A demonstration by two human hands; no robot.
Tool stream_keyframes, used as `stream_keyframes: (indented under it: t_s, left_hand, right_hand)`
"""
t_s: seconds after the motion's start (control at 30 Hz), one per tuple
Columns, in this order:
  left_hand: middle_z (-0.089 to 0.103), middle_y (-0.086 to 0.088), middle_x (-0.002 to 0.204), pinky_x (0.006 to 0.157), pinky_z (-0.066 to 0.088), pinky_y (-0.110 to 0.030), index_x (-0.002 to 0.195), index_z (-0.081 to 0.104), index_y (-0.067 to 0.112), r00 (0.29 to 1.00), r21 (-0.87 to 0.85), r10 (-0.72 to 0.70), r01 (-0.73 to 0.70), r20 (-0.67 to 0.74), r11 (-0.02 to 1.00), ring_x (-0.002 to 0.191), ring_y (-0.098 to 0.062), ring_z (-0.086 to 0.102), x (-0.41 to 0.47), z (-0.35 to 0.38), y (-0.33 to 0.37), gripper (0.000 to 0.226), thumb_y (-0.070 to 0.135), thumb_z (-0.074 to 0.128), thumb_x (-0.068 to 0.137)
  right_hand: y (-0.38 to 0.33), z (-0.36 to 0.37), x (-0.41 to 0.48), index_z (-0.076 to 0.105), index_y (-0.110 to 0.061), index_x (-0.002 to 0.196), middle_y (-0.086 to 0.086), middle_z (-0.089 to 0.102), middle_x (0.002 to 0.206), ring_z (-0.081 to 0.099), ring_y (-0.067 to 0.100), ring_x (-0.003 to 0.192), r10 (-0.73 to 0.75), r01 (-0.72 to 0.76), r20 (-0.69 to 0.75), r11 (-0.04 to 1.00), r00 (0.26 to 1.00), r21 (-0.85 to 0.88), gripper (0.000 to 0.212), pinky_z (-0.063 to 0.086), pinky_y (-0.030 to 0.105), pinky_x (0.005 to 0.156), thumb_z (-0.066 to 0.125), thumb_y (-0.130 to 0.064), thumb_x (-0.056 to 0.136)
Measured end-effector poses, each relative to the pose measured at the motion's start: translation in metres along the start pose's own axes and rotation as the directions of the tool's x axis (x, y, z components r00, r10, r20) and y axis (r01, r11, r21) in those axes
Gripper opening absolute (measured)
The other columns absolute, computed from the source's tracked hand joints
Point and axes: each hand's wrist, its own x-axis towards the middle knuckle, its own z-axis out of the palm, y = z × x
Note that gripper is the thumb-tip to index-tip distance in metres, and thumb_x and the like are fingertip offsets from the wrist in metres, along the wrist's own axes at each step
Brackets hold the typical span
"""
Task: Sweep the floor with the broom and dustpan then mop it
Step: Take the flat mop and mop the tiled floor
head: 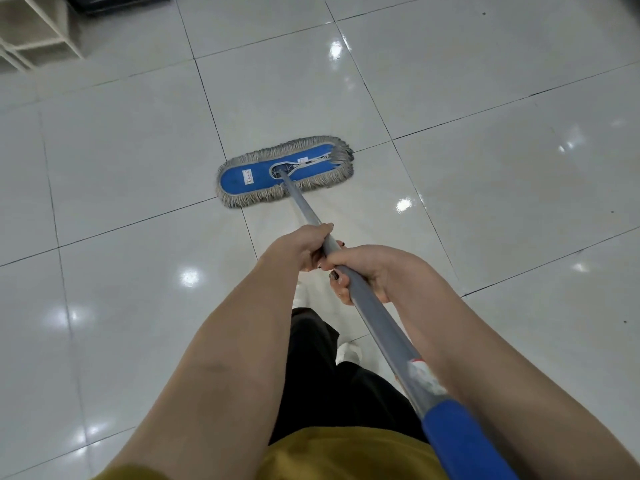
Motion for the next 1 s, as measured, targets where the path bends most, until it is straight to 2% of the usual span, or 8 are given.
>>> stream_keyframes:
  t_s: [0.07,0.17,0.37,0.57,0.67,0.77,0.9,1.0]
  left_hand:
    - [0.065,-0.001,0.053,0.036,0.045,-0.016,0.079,0.048,0.008,1.0,-0.01,0.02,-0.02,-0.001,1.0,0.042,-0.011,0.061,0.007,-0.003,0.015,0.032,0.035,0.047,0.098]
    - [0.063,0.001,0.045,0.044,0.048,-0.018,0.08,0.048,0.009,0.999,-0.008,0.028,-0.028,0.021,1.0,0.037,-0.009,0.06,0.021,-0.013,0.044,0.032,0.034,0.045,0.098]
    - [0.062,-0.001,0.042,0.034,0.046,-0.016,0.08,0.046,0.007,0.999,-0.019,0.042,-0.041,0.026,0.999,0.034,-0.009,0.059,0.052,-0.056,0.119,0.032,0.033,0.044,0.099]
    - [0.058,-0.007,0.072,0.031,0.044,-0.018,0.082,0.045,0.004,0.998,-0.046,0.066,-0.066,-0.007,0.997,0.033,-0.01,0.059,0.089,-0.122,0.224,0.032,0.031,0.043,0.1]
    - [0.058,-0.007,0.069,0.03,0.041,-0.016,0.082,0.048,0.004,0.998,-0.025,0.053,-0.054,-0.034,0.998,0.032,-0.01,0.058,0.106,-0.155,0.275,0.034,0.032,0.043,0.1]
    - [0.063,-0.006,0.054,0.026,0.036,-0.014,0.079,0.049,0.003,0.997,0.041,0.047,-0.045,-0.058,0.998,0.029,-0.01,0.056,0.123,-0.182,0.322,0.039,0.034,0.041,0.1]
    - [0.057,-0.007,0.071,0.024,0.034,-0.014,0.094,0.049,0.002,0.993,0.05,0.076,-0.072,-0.087,0.996,0.028,-0.009,0.054,0.146,-0.206,0.374,0.032,0.033,0.041,0.101]
    - [0.057,-0.005,0.071,0.026,0.037,-0.015,0.086,0.049,0.003,0.987,0.043,0.097,-0.092,-0.125,0.995,0.028,-0.009,0.055,0.166,-0.216,0.401,0.033,0.033,0.044,0.1]
  right_hand:
    - [-0.017,-0.001,0.004,0.047,-0.008,0.073,0.003,0.044,0.043,0.042,0.01,0.026,0.01,-0.01,-0.009,1.0,1.0,0.015,0.018,0.041,0.015,0.033,0.054,-0.009,0.09]
    - [-0.048,0.0,0.014,0.047,-0.008,0.071,0.004,0.044,0.047,0.042,0.01,0.026,0.036,-0.035,-0.013,0.999,0.999,0.028,0.02,0.04,0.015,0.032,0.055,-0.009,0.09]
    - [-0.129,0.02,0.049,0.046,-0.009,0.073,0.003,0.044,0.042,0.041,0.008,0.027,0.014,-0.013,-0.014,1.0,1.0,0.022,0.019,0.04,0.015,0.033,0.054,-0.009,0.091]
    - [-0.244,0.058,0.1,0.044,-0.011,0.075,0.003,0.045,0.044,0.041,0.009,0.026,0.004,-0.003,-0.022,1.0,1.0,0.023,0.019,0.041,0.014,0.034,0.055,-0.01,0.091]
    - [-0.298,0.079,0.127,0.043,-0.01,0.076,0.004,0.043,0.052,0.041,0.009,0.025,-0.002,0.004,-0.024,0.998,1.0,0.061,0.019,0.04,0.014,0.034,0.054,-0.01,0.091]
    - [-0.345,0.093,0.154,0.043,-0.01,0.075,0.005,0.04,0.058,0.04,0.01,0.024,-0.015,0.014,0.007,0.995,1.0,0.104,0.02,0.038,0.014,0.033,0.052,-0.011,0.093]
    - [-0.4,0.103,0.185,0.043,-0.01,0.076,0.004,0.041,0.058,0.039,0.008,0.023,-0.036,0.032,0.023,0.988,0.999,0.153,0.019,0.038,0.013,0.032,0.052,-0.009,0.093]
    - [-0.432,0.104,0.199,0.046,-0.007,0.071,0.003,0.042,0.049,0.038,0.006,0.023,-0.053,0.048,0.021,0.984,0.998,0.173,0.023,0.037,0.012,0.032,0.053,-0.009,0.092]
